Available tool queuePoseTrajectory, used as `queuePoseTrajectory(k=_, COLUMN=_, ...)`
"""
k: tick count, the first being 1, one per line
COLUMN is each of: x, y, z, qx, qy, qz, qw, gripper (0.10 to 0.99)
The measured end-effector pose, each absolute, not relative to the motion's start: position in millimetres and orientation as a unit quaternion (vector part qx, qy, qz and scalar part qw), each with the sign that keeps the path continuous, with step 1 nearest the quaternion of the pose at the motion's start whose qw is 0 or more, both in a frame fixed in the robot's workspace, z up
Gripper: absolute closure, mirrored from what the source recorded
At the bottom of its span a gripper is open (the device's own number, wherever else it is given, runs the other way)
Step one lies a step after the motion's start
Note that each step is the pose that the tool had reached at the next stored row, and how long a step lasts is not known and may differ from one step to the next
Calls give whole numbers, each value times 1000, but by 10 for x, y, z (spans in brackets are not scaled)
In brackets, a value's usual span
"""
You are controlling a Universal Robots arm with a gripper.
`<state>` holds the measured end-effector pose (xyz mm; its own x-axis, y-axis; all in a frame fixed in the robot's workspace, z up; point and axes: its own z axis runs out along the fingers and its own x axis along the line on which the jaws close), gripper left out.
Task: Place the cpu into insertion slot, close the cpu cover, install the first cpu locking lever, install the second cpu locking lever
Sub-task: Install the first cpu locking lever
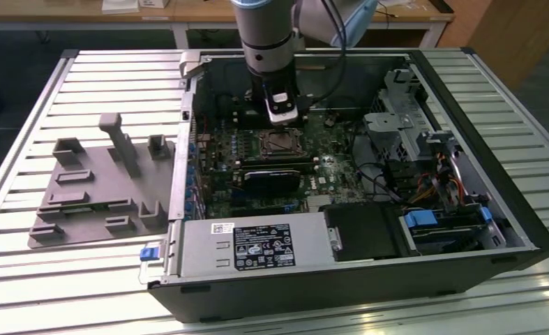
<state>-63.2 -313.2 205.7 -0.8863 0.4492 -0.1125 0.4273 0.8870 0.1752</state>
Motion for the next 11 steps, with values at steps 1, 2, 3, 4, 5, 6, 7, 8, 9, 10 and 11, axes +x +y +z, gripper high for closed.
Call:
queuePoseTrajectory(k=1, x=-631, y=-3153, z=2056, qx=226, qy=969, qz=72, qw=73, gripper=980)
queuePoseTrajectory(k=2, x=-629, y=-3173, z=2056, qx=227, qy=969, qz=70, qw=70, gripper=980)
queuePoseTrajectory(k=3, x=-629, y=-3191, z=2055, qx=227, qy=969, qz=69, qw=68, gripper=980)
queuePoseTrajectory(k=4, x=-628, y=-3208, z=2054, qx=227, qy=969, qz=68, qw=66, gripper=980)
queuePoseTrajectory(k=5, x=-628, y=-3220, z=2054, qx=227, qy=969, qz=66, qw=66, gripper=980)
queuePoseTrajectory(k=6, x=-628, y=-3228, z=2054, qx=227, qy=970, qz=65, qw=66, gripper=980)
queuePoseTrajectory(k=7, x=-628, y=-3232, z=2053, qx=227, qy=970, qz=64, qw=66, gripper=980)
queuePoseTrajectory(k=8, x=-628, y=-3235, z=2053, qx=227, qy=970, qz=64, qw=66, gripper=980)
queuePoseTrajectory(k=9, x=-628, y=-3236, z=2053, qx=227, qy=970, qz=63, qw=66, gripper=980)
queuePoseTrajectory(k=10, x=-628, y=-3237, z=2054, qx=226, qy=970, qz=59, qw=67, gripper=980)
queuePoseTrajectory(k=11, x=-628, y=-3237, z=2054, qx=226, qy=970, qz=51, qw=69, gripper=980)
